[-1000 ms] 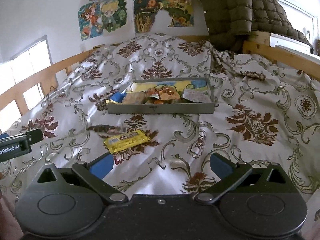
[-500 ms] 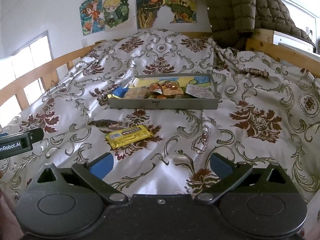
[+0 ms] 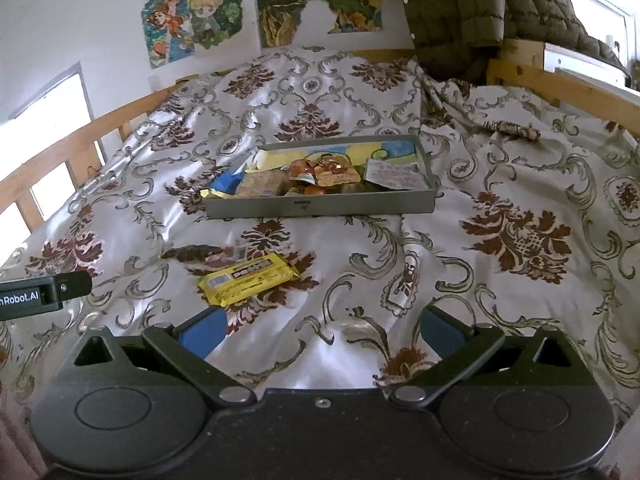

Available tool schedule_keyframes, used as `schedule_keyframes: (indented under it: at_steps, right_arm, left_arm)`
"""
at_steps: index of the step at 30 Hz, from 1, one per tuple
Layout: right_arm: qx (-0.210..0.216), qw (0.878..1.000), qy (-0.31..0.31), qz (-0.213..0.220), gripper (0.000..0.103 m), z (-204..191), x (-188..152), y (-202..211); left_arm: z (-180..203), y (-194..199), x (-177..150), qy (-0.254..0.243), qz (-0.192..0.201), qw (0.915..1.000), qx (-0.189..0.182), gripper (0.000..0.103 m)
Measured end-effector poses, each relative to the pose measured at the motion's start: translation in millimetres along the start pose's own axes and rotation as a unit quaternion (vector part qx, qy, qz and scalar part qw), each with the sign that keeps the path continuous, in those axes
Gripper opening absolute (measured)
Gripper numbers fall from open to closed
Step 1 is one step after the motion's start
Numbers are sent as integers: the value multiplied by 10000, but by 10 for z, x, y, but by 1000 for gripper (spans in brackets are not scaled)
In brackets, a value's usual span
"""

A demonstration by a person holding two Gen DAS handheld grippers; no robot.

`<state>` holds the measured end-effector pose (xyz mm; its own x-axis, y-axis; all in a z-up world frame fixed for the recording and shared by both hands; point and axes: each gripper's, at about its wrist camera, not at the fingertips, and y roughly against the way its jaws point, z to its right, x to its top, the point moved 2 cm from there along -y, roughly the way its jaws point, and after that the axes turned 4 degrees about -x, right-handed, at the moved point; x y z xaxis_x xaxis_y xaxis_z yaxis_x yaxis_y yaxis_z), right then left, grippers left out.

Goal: Organize snacks
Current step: 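Lift both tools back from the tray toward the yellow wafer pack, then lower the left tool to the dark dried-meat pack while the right tool approaches the yellow wafer pack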

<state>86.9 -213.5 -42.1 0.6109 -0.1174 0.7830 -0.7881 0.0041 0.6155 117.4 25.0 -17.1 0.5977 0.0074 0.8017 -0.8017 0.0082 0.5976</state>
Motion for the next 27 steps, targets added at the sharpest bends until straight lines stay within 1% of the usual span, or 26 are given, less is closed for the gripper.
schedule_keyframes:
  at_steps: [4, 7, 10, 12, 13, 15, 17, 19, 21, 24, 27]
  right_arm:
    - [-74, 9999, -8, -107, 102, -23, 75, -172]
    - [-127, 9997, 13, -213, 102, -61, 95, -297]
    - [-126, 9993, 35, -338, 102, -119, 92, -427]
    - [-104, 9990, 38, -424, 102, -156, 94, -516]
    - [-89, 9988, 38, -474, 102, -182, 95, -572]
    - [-51, 9984, 41, -557, 102, -230, 94, -667]
    - [42, 9979, 40, -646, 102, -287, 94, -782]
    - [191, 9971, 9, -735, 102, -331, 96, -892]
    - [272, 9965, -21, -789, 102, -367, 100, -998]
    - [224, 9964, -1, -821, 102, -418, 111, -1153]
    - [183, 9957, -151, -900, 102, -415, 137, -1284]
  left_arm:
    - [-53, -200, 183, -221, -37, 9997, -139, 103]
    - [-122, -372, 310, -445, -60, 9981, -431, 103]
    - [-158, -544, 391, -768, -97, 9950, -627, 103]
    - [-161, -641, 428, -1061, -2, 9917, -732, 103]
    - [-159, -684, 440, -1232, 57, 9890, -816, 103]
    - [-139, -779, 455, -1636, 168, 9811, -1024, 103]
    - [-105, -889, 451, -2115, 231, 9698, -1191, 103]
    - [-59, -1007, 440, -2466, 186, 9605, -1279, 103]
    - [-22, -1132, 429, -2681, 91, 9541, -1331, 103]
    - [-4, -1323, 407, -2991, 17, 9435, -1424, 103]
    - [-19, -1510, 384, -3256, -108, 9346, -1425, 103]
